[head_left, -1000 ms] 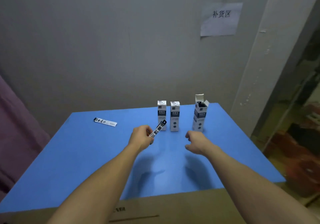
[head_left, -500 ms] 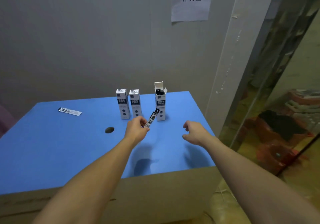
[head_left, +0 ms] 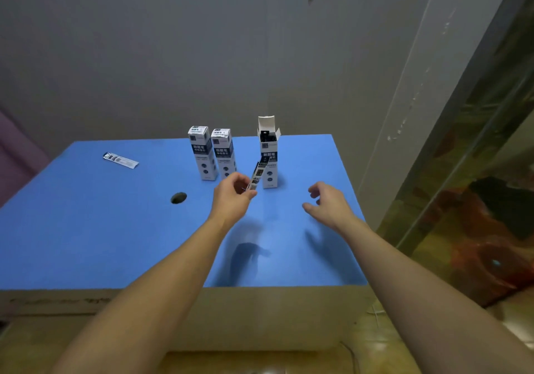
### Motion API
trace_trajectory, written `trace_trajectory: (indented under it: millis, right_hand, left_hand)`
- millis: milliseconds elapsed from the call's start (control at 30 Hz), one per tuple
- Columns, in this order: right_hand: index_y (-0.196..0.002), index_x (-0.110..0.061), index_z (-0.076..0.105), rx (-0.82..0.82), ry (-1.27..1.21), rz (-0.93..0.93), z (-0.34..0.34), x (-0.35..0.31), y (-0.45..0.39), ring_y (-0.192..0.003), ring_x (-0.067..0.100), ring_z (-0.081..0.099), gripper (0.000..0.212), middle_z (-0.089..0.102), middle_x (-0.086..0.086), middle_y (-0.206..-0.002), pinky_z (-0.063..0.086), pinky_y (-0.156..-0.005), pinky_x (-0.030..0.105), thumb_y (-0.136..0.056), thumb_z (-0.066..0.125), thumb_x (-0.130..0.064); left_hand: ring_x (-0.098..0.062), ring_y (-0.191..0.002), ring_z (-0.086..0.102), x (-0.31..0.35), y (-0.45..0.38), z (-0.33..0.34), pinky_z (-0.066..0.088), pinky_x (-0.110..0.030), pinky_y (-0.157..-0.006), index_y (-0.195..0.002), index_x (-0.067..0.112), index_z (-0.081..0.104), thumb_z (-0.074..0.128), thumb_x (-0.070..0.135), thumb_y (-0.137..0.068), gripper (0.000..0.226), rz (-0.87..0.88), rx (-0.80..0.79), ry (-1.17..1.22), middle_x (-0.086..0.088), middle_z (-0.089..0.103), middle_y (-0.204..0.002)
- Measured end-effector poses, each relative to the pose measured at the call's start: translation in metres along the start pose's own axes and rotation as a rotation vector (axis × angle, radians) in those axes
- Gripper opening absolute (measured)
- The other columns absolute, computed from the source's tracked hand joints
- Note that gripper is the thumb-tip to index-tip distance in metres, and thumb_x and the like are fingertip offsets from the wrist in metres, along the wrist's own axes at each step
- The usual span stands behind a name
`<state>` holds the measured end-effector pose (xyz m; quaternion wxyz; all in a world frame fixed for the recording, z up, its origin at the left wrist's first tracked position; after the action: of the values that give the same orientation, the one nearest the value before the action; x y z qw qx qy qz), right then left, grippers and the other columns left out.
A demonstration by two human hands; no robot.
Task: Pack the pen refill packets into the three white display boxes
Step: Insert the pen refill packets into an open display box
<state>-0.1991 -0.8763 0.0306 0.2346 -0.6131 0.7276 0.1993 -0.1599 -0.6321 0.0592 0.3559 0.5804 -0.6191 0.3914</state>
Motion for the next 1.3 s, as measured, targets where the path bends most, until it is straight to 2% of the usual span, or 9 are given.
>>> trace_trajectory:
  millis: [67,200,333,567,667,800,1033,1200,1300]
  right_hand:
    - [-0.127,-0.011,0.056,0.019,-0.062,-0.016,0.003,-0.003,-0.016,-0.103,0.02,0.06,0.046,0.062,0.002,-0.12,0.047,-0.09,0.031,-0.087,0.072,-0.028]
    - [-0.127,-0.014,0.056,0.052,-0.159,-0.049,0.009,-0.008,-0.052,-0.096,0.016,0.059,0.051,0.061,-0.001,-0.118,0.049,-0.086,0.029,-0.083,0.077,-0.03]
    - [-0.131,-0.017,0.051,0.06,-0.229,-0.056,0.017,-0.014,-0.092,-0.102,0.016,0.058,0.062,0.058,-0.005,-0.119,0.051,-0.088,0.033,-0.079,0.081,-0.033]
    - [-0.142,-0.018,0.038,-0.05,-0.42,-0.086,0.046,-0.032,-0.151,-0.116,0.014,0.052,0.089,0.05,-0.004,-0.135,0.047,-0.099,0.034,-0.071,0.09,-0.031]
    - [-0.136,-0.018,0.043,-0.103,-0.515,-0.132,0.054,-0.043,-0.169,-0.12,0.013,0.053,0.079,0.055,-0.006,-0.132,0.046,-0.104,0.036,-0.072,0.089,-0.024]
    - [-0.118,-0.015,0.055,-0.151,-0.611,-0.166,0.056,-0.056,-0.181,-0.098,0.01,0.061,0.051,0.064,-0.012,-0.103,0.051,-0.097,0.037,-0.076,0.085,-0.008]
    - [-0.113,-0.02,0.061,-0.072,-0.767,-0.227,0.069,-0.056,-0.204,-0.099,0.013,0.067,0.053,0.071,-0.008,-0.103,0.055,-0.092,0.043,-0.069,0.086,-0.005]
    - [-0.111,-0.021,0.061,-0.011,-0.859,-0.284,0.067,-0.059,-0.213,-0.097,0.007,0.067,0.051,0.072,-0.012,-0.1,0.056,-0.081,0.028,-0.071,0.083,0.002]
    - [-0.11,-0.016,0.062,0.027,-0.846,-0.35,0.066,-0.057,-0.225,-0.094,0.007,0.066,0.047,0.071,-0.009,-0.099,0.052,-0.076,0.02,-0.072,0.083,0.002]
  left_hand:
    - [-0.012,-0.074,0.058,-0.002,-0.016,0.0,0.046,-0.012,-0.066,-0.089,0.012,0.063,0.076,0.005,-0.086,0.015,0.004,0.027,0.044,-0.001,0.066,-0.084]
    - [-0.013,-0.077,0.059,-0.006,-0.048,0.005,0.051,-0.028,-0.079,-0.092,0.01,0.065,0.076,0.005,-0.086,0.014,0.01,0.049,0.104,0.0,0.065,-0.085]
    - [-0.012,-0.076,0.06,0.0,-0.072,0.01,0.052,-0.03,-0.08,-0.091,0.012,0.064,0.076,0.004,-0.085,0.015,0.046,0.067,0.16,0.002,0.064,-0.083]
    - [-0.007,-0.072,0.058,0.011,-0.1,0.013,0.052,-0.025,-0.076,-0.086,0.017,0.062,0.075,-0.003,-0.083,0.024,0.078,0.136,0.25,0.005,0.06,-0.077]
    - [-0.008,-0.077,0.062,0.018,-0.111,0.012,0.054,-0.028,-0.081,-0.085,0.02,0.061,0.076,-0.004,-0.082,0.029,0.084,0.172,0.265,0.002,0.064,-0.081]
    - [-0.012,-0.08,0.065,0.033,-0.122,0.013,0.055,-0.031,-0.083,-0.085,0.017,0.061,0.074,-0.009,-0.081,0.029,0.135,0.212,0.32,-0.004,0.067,-0.085]
    - [-0.01,-0.081,0.068,0.05,-0.141,0.014,0.054,-0.023,-0.079,-0.093,0.006,0.062,0.071,-0.014,-0.082,0.025,0.263,0.23,0.407,0.001,0.069,-0.085]
    - [-0.018,-0.083,0.066,0.054,-0.154,0.023,0.055,-0.029,-0.08,-0.096,0.0,0.061,0.072,-0.014,-0.081,0.023,0.393,0.215,0.497,-0.013,0.067,-0.09]
    - [-0.016,-0.084,0.067,0.052,-0.164,0.024,0.054,-0.028,-0.078,-0.095,0.003,0.06,0.07,-0.015,-0.08,0.026,0.483,0.205,0.547,-0.01,0.067,-0.09]
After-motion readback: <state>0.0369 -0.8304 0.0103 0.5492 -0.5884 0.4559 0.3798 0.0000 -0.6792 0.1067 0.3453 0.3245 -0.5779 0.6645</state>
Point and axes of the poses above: each hand's wrist, its own y-axis away from the middle knuckle, its own z-axis out of the palm, x = y × z, the point moved 4 cm from there along -y, towards the middle knuckle
